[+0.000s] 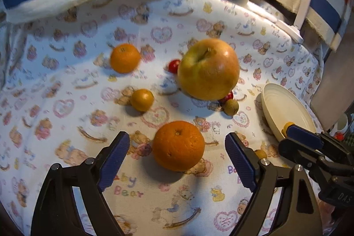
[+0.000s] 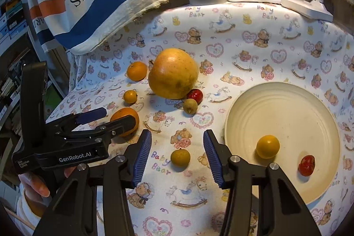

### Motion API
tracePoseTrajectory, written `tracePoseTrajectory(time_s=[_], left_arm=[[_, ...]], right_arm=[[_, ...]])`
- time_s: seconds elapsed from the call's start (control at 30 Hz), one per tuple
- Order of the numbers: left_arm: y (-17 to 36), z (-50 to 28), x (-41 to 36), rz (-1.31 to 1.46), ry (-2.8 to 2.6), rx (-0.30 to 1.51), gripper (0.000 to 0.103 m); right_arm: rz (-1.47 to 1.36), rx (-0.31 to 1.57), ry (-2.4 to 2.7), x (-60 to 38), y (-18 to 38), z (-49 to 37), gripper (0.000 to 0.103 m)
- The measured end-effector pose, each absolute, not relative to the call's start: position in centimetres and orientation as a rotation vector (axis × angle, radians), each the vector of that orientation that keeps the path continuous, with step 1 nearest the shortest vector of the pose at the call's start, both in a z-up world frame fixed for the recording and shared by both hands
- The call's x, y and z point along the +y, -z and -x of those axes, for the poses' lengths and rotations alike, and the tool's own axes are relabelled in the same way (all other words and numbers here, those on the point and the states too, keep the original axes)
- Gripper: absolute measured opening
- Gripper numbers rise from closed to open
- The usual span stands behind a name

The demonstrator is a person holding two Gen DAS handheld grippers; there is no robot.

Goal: Organize fruits
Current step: 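Close the left tool on the orange while the right tool grasps the small green-yellow fruit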

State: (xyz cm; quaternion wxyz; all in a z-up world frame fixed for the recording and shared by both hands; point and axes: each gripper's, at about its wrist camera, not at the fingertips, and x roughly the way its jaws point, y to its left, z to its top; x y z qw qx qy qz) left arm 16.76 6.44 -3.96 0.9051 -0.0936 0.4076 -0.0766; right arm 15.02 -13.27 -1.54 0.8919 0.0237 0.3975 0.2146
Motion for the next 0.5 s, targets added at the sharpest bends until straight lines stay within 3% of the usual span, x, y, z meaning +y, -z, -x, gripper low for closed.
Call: tracePoseTrajectory(time_s=[0.07,0.1,0.13,0.5], left_arm=[[4.6,-17.0,6.2,0.200,0.163,0.872,0.064],[4.9,-17.1,6.0,0.192,0.154,0.886,0.061],[5.0,-17.1,5.9,0.182,0.145,0.894,0.048],[1.7,-14.1,5.3,0.104,0.124,0.696,0.047]], right_arm=[[-0.049,0.830,-0.442,-13.4,1.7,-15.2,0.051],[-0.044,0.833,-0.440,-13.4,1.8,-15.2,0.051],[-0.034,0.838,-0.438,-13.5,1.9,-15.2,0.048],[-0.013,0.903,-0.462,-12.8,2.8,-15.7,0.041]])
